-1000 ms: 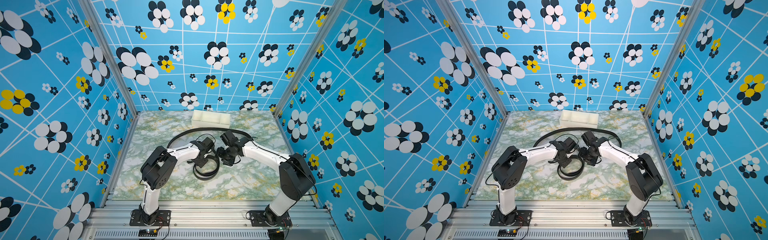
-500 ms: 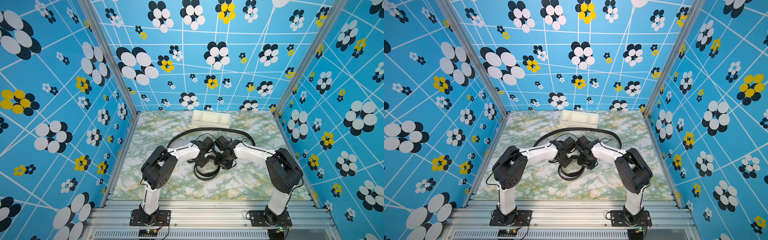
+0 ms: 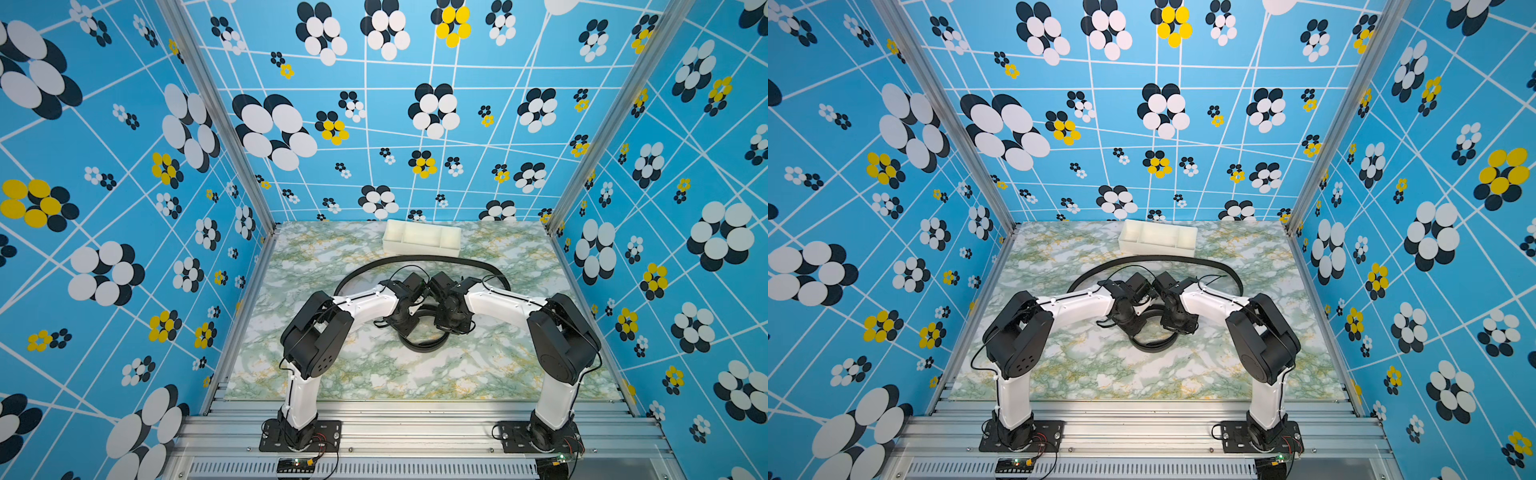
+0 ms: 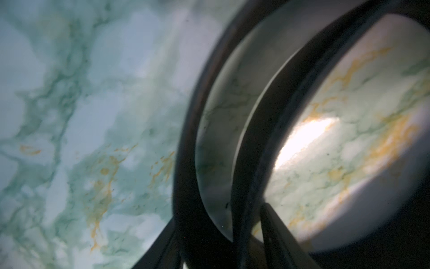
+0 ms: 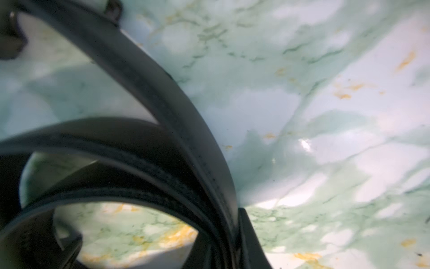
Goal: Place the belts into the storage roll
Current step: Roll the belt at the center of the board.
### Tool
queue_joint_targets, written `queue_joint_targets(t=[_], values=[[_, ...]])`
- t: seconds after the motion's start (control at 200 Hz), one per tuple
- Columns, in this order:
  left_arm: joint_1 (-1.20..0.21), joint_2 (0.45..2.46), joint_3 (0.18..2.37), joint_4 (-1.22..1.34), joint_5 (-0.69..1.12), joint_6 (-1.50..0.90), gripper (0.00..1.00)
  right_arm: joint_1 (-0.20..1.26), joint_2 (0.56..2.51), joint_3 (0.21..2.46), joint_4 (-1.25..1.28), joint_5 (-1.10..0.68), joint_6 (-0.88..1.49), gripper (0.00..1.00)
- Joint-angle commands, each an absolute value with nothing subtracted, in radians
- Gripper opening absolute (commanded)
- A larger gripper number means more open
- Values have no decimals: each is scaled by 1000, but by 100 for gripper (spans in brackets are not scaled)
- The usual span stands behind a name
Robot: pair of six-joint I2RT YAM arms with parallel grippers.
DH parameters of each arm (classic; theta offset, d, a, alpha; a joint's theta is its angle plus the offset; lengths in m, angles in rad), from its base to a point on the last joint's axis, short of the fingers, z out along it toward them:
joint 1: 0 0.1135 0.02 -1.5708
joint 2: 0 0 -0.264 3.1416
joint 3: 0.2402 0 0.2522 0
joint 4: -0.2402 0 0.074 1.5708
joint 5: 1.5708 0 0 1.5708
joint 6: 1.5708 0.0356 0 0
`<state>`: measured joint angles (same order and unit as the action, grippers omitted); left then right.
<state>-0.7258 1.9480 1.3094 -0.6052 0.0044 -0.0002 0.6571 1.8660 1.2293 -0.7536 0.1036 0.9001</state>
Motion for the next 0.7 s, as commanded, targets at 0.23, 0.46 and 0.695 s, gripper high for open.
queue_joint_targets(t=[0.23, 0.46, 0.695], values=[[-599, 1806, 1355, -546, 33, 11, 70, 713, 1860, 1201, -807, 256, 649, 15], [-600, 1948, 1495, -579, 130, 113, 72, 712, 1870, 1202, -815, 249, 591, 16], [-615, 2089, 1633, -596, 144, 128, 75, 712, 1868, 1194, -801, 227, 600, 16]])
